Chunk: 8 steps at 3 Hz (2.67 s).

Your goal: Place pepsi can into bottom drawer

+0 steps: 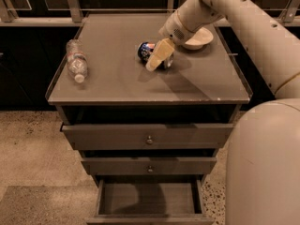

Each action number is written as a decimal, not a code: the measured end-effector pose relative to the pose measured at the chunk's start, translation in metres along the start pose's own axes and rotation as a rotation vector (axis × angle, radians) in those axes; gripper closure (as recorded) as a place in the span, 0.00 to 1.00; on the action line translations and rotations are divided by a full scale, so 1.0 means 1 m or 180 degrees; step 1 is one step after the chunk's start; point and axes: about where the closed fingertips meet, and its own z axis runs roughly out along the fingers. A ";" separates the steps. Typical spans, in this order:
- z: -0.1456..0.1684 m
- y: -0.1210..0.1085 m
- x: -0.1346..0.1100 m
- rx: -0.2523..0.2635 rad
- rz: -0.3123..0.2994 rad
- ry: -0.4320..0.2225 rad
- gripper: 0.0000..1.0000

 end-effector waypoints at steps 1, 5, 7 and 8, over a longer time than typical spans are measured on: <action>0.019 -0.006 0.015 -0.0066 0.0133 0.0053 0.00; 0.039 -0.004 0.029 -0.0204 0.0191 0.0138 0.88; 0.039 0.003 0.029 -0.0323 0.0160 0.0129 1.00; 0.002 0.041 0.042 -0.0748 0.0338 0.0074 1.00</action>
Offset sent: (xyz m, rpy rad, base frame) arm 0.0131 -0.0038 -0.0679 -0.0321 0.1460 -0.0013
